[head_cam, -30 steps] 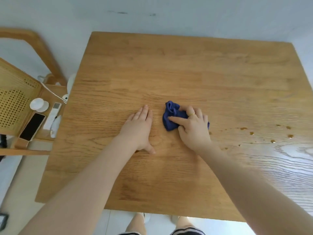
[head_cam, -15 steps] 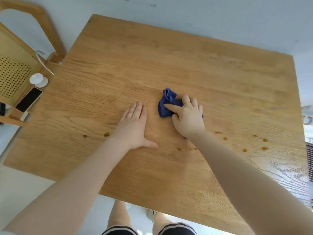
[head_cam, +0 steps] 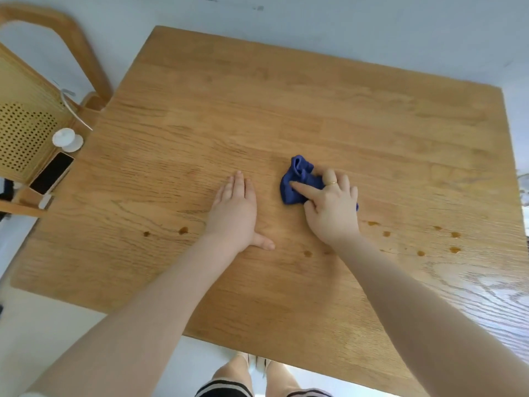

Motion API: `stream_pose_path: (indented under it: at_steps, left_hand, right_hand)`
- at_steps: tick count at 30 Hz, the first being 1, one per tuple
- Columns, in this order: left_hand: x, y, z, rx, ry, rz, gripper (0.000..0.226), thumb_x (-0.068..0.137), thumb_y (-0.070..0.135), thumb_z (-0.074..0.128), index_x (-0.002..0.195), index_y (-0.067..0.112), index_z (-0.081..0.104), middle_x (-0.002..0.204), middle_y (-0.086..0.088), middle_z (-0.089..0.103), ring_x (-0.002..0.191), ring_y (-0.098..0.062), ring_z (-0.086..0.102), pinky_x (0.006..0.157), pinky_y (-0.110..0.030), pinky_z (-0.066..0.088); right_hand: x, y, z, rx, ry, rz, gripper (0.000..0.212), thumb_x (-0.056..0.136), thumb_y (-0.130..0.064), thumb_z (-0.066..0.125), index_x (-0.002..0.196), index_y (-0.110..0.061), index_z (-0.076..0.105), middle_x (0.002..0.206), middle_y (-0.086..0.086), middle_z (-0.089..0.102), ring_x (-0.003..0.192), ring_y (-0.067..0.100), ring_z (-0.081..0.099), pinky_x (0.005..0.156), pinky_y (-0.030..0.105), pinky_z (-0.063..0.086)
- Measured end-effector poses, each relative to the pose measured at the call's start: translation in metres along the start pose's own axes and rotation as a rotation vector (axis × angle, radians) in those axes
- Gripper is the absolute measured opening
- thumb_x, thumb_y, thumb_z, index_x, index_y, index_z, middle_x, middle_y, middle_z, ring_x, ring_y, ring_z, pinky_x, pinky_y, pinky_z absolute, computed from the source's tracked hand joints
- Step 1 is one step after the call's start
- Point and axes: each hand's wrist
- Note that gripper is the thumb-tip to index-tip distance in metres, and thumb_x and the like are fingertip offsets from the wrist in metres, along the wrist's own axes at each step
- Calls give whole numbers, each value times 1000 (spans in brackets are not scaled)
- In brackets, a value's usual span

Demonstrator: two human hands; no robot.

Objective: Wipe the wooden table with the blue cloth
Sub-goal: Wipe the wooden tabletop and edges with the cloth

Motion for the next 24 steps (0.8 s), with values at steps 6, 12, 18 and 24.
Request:
stream_pose_path:
  at_steps: [6, 12, 18, 24]
  left_hand:
    - [-1, -2, -2, 23, 32, 16, 136, 56, 72, 68, 148, 3, -6, 156, -17, -12, 145, -28, -5, 118, -38, -1]
    - [-1, 1, -5, 26, -2, 16, 138, 58, 70, 68, 146, 1, -11, 155, -20, -15, 145, -31, -6, 117, -40, -1]
    - [2, -4, 0, -23, 19, 52, 135, 60, 68, 69, 146, 2, -11, 155, -18, -16, 145, -30, -10, 117, -38, 1]
    - [2, -10, 6, -64, 67, 77, 136, 57, 71, 68, 147, 3, -9, 155, -15, -17, 145, -27, -10, 117, -36, 0]
  right_hand:
    - [2, -3, -6, -71, -129, -173, 47, 85, -24, 30, 120, -40, 58, 127, 5, 47, 103, 33, 42, 78, 40, 30]
    - [41, -24, -7, -115, -63, 276, 47, 92, -16, 37, 131, -40, 44, 143, 7, 28, 119, 33, 28, 94, 45, 26]
    - [-44, -39, 1, -38, -124, -71, 49, 81, -29, 29, 119, -35, 59, 127, 10, 52, 109, 29, 34, 74, 45, 39]
    - [21, 0, -4, -92, 7, 229, 47, 91, -17, 39, 132, -40, 45, 146, 2, 28, 127, 28, 25, 99, 43, 23]
Point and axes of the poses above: each hand's wrist, its own x-axis towards the middle knuckle, its own z-axis out of the palm, y = z × x
